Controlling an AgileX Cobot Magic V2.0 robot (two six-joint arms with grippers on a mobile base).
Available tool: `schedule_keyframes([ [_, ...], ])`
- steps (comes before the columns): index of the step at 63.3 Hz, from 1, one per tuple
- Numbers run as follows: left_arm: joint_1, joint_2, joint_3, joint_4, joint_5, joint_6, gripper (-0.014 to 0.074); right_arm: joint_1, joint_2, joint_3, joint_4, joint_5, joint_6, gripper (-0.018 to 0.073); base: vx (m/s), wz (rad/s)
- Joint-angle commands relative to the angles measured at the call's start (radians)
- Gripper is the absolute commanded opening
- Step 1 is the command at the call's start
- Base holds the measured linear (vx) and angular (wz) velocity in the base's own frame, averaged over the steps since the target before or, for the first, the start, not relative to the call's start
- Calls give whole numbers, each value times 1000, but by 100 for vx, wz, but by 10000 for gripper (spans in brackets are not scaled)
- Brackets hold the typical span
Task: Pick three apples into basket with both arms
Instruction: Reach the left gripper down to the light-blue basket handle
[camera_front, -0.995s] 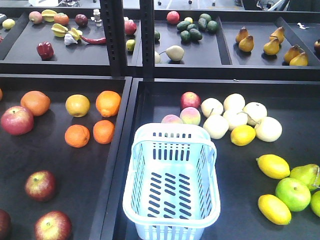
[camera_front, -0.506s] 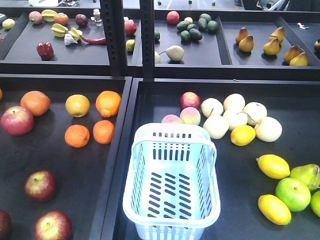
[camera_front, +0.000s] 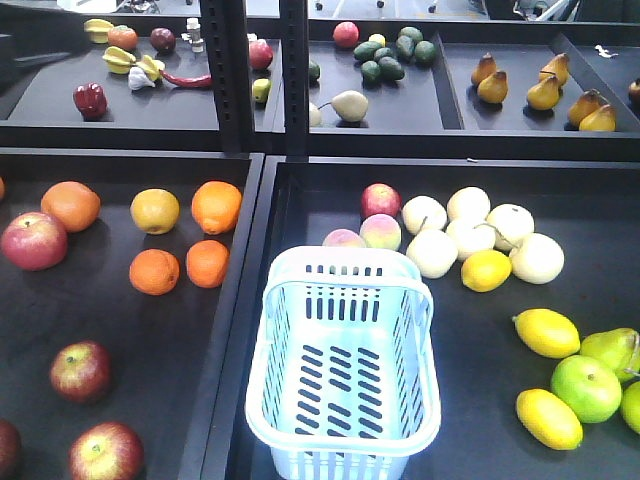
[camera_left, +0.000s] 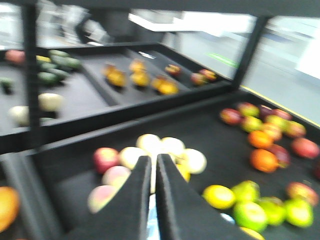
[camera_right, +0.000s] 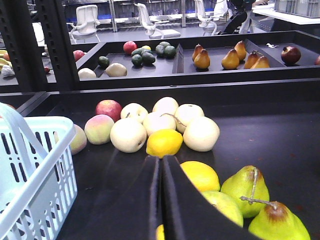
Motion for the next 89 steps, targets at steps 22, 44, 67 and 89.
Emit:
schedule_keyframes([
  [22,-94,187,-211,-59,136,89,621,-1,-12,14,-8,-73,-6,-5,0,0],
  [44,-372,377,-330,133,151,151,557,-1,-12,14,-8,-73,-6,-5,0,0],
  [67,-485,544,-337,299,110,167,538,-1,-12,14,-8,-73,-6,-5,0,0],
  [89,-485,623,-337,326,90,168,538,-1,-12,14,-8,-73,-6,-5,0,0],
])
